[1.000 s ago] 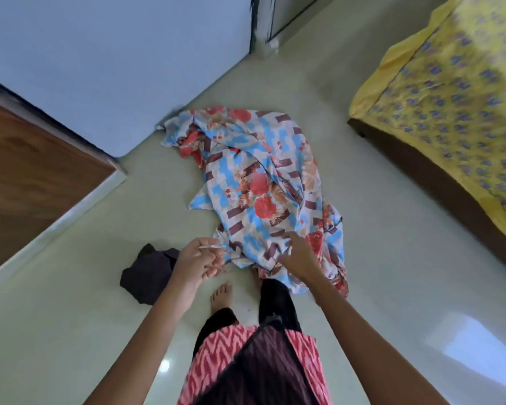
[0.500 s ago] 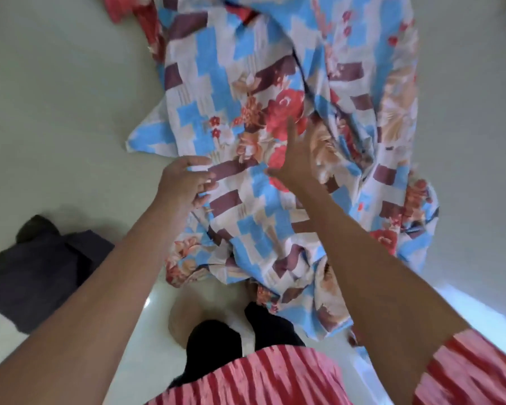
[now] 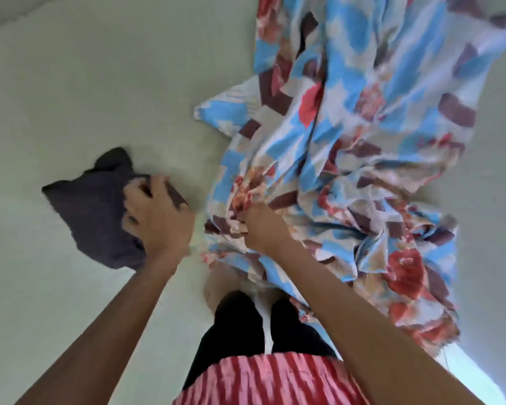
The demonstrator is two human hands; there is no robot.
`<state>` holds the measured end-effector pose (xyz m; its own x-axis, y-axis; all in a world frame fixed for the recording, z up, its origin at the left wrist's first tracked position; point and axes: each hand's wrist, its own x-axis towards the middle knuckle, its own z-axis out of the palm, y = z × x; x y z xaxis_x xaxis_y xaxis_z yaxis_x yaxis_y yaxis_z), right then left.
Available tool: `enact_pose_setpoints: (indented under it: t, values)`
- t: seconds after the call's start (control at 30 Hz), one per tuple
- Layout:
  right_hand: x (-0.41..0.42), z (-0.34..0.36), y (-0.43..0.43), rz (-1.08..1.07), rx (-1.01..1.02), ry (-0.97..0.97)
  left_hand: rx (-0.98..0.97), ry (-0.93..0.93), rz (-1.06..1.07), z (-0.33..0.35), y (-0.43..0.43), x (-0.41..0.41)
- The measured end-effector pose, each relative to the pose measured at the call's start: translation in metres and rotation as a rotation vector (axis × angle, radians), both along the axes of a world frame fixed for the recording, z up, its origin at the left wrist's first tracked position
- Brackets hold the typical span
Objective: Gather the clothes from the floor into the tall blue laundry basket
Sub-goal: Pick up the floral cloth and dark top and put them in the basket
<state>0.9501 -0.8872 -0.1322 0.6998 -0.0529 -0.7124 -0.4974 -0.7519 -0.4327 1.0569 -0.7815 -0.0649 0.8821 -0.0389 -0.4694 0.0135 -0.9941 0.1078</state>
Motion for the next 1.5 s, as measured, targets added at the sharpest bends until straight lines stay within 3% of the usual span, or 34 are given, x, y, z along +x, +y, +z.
enact_pose_setpoints:
  t: [0.1,0.2,0.23,0.3,0.37,0.47,0.57,0.77,0.93,1.1,1.33,1.5]
  values:
    - [0.012,-0.004,0.002,-0.123,-0.42,-0.21,0.171,-0.089,0.165,-0.02,0.054,0.024]
    - [0.029,-0.035,-0.045,-0.307,-0.518,-0.12,0.222,-0.079,0.562,-0.042,0.084,0.046]
    - [0.034,-0.043,-0.062,-0.357,-0.52,-0.071,0.145,-0.037,0.688,-0.053,0.091,0.051]
    - [0.044,-0.065,-0.076,-0.373,-0.541,0.032,-0.185,0.085,0.922,-0.08,0.106,0.054]
    - [0.054,-0.068,-0.07,-0.468,-0.417,0.017,-0.505,0.221,1.137,-0.094,0.109,0.051]
    - [0.055,-0.046,-0.041,-0.32,-0.209,0.088,-0.651,0.34,1.148,-0.077,0.089,0.034]
    - [0.045,-0.002,-0.011,-0.145,-0.024,0.277,-0.633,0.335,1.056,-0.035,0.074,0.015]
    - [0.01,0.157,0.005,-0.325,0.258,0.473,-0.62,0.266,1.082,0.113,0.111,-0.012]
    - [-0.01,0.319,0.021,-0.571,0.373,0.397,-0.709,0.188,1.279,0.258,0.176,-0.054]
    - [-0.02,0.488,0.083,-0.579,0.49,0.342,-0.908,0.028,1.474,0.404,0.241,-0.121]
    - [-0.029,0.597,0.208,-0.503,0.655,0.223,-1.178,-0.068,1.631,0.493,0.341,-0.199]
    - [-0.022,0.646,0.33,-0.474,0.775,0.169,-1.376,-0.184,1.579,0.553,0.423,-0.223]
